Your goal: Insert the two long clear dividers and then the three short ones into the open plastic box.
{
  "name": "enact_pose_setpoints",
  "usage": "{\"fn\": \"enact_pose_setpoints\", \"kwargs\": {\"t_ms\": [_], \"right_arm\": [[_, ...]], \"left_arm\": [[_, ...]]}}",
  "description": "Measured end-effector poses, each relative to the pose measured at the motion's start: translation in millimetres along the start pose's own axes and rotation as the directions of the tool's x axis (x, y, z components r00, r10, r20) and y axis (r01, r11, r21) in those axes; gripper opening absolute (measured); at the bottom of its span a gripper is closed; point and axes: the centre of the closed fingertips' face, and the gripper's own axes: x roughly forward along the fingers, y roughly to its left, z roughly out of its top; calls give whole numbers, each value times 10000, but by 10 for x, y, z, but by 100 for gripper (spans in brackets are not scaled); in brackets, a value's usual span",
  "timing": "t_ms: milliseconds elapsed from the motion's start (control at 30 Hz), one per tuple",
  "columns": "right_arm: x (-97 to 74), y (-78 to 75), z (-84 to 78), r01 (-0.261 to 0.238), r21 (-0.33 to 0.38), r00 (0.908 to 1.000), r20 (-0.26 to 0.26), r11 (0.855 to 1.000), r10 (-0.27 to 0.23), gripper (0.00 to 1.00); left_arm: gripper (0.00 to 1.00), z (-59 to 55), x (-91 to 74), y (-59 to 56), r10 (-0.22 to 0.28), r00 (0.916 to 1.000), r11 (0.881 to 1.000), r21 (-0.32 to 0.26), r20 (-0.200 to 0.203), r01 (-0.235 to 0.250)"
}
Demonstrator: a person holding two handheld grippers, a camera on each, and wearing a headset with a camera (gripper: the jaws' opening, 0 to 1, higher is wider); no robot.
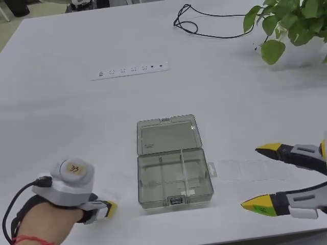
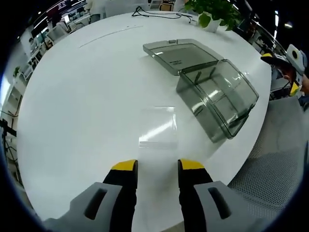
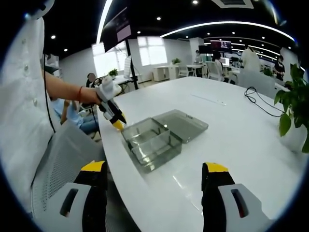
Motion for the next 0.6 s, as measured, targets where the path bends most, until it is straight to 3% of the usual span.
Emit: {"fn": "enact_pose_setpoints", "kwargs": {"t_ms": [267, 400, 600], "right_arm": [[28, 20, 21, -5, -25, 10000, -70, 10000, 5, 81], [54, 41, 54, -43, -55, 10000, -68, 10000, 43, 81], [92, 73, 91, -124, -69, 9999, -117, 9999, 124, 81]], "left_arm": [[31, -6, -36, -18, -448, 9978, 9938, -992, 495, 495], [31, -13, -54, -39, -776, 9925, 9774, -1892, 943, 944], [31, -52, -117, -87, -977, 9858, 9572, -2583, 1367, 1307]]}}
